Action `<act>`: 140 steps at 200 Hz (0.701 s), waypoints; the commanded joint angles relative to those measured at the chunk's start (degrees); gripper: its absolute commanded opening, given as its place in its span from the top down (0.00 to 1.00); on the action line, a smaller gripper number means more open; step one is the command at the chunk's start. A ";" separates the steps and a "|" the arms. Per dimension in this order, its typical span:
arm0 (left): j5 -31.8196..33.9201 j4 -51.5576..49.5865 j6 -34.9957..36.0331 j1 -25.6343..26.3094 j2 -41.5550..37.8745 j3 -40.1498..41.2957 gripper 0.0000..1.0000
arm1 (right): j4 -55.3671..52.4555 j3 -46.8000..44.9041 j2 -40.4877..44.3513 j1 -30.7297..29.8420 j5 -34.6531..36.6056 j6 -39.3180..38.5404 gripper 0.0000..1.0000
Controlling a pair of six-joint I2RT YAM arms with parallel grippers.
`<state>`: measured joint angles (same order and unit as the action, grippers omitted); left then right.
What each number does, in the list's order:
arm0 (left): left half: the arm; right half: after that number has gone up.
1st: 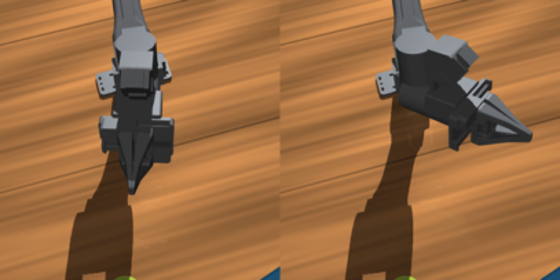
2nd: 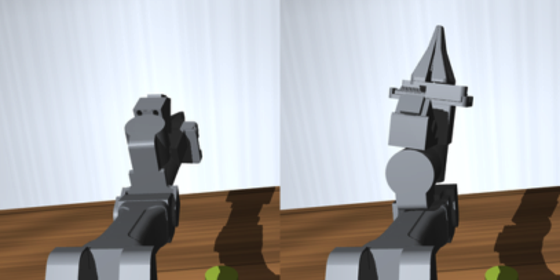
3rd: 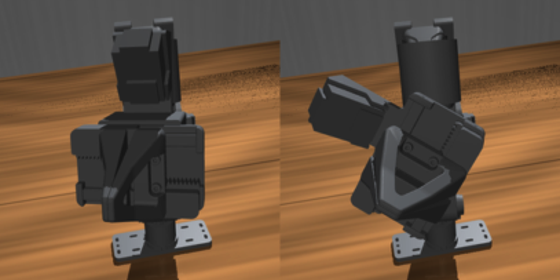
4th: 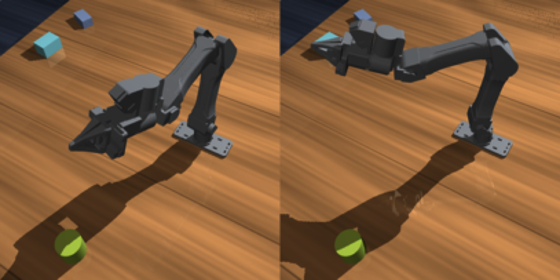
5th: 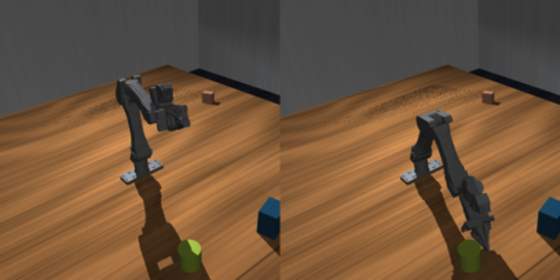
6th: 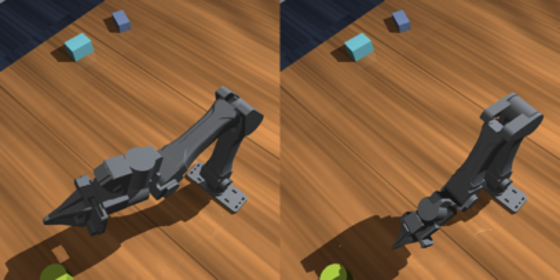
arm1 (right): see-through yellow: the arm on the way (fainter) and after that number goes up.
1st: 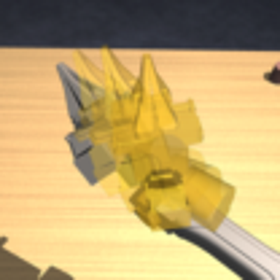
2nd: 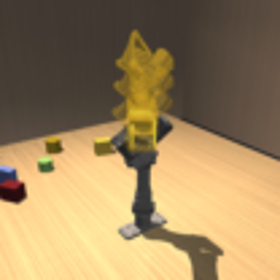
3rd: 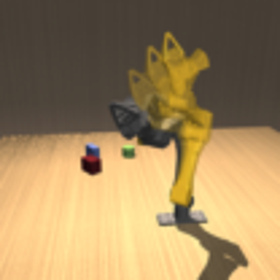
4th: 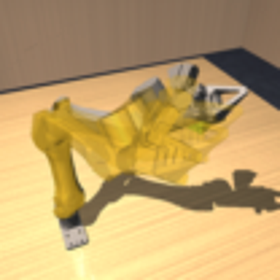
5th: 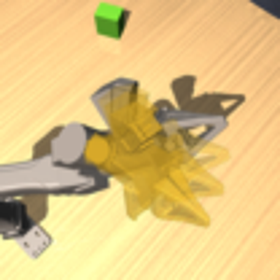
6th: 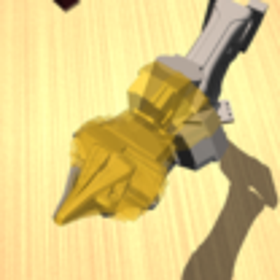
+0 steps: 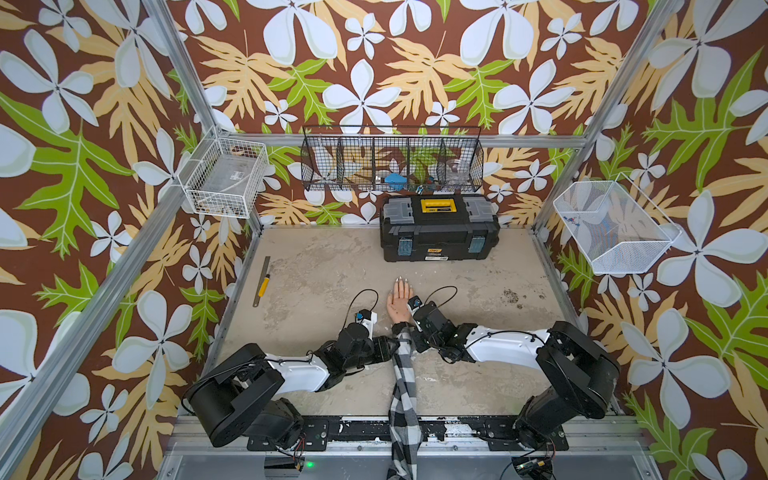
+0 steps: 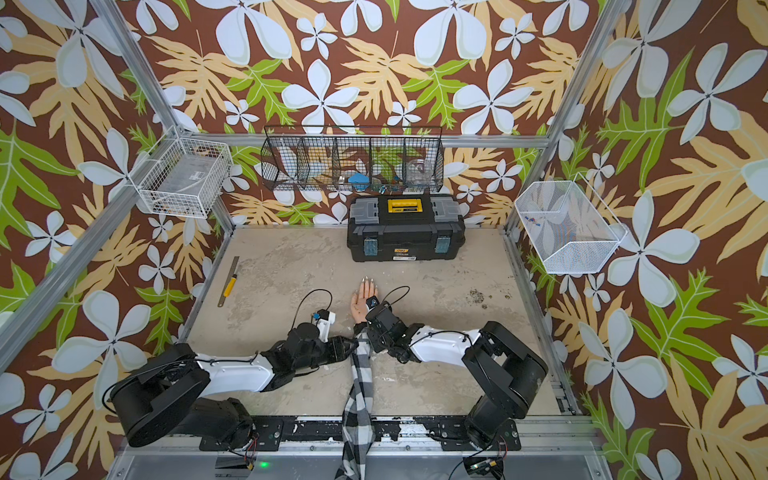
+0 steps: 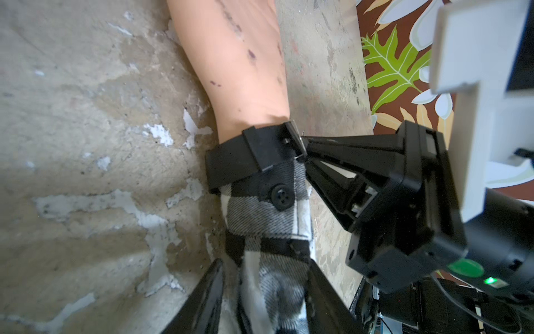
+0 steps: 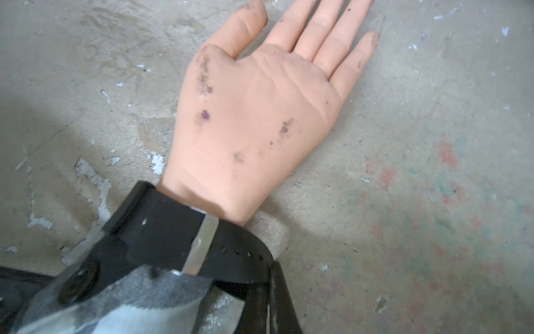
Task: Take off the watch
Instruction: Take off the watch from the hand.
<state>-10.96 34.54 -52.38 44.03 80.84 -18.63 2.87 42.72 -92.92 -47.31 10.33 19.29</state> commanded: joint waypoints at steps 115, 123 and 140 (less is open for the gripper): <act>1.63 -3.34 0.17 -0.09 -0.78 -1.05 0.54 | -1.98 2.11 9.76 0.22 0.84 1.98 1.00; 1.64 -3.34 0.17 -0.09 -0.82 -1.06 0.54 | -2.07 2.26 9.66 0.29 0.91 2.07 1.00; 1.61 -3.41 0.17 -0.09 -0.87 -1.05 0.54 | -2.31 2.19 9.95 0.28 1.29 2.07 1.00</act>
<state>-9.50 31.42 -52.36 44.03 80.14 -19.40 0.80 44.60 -83.26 -47.05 10.48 21.78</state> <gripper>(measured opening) 0.464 0.052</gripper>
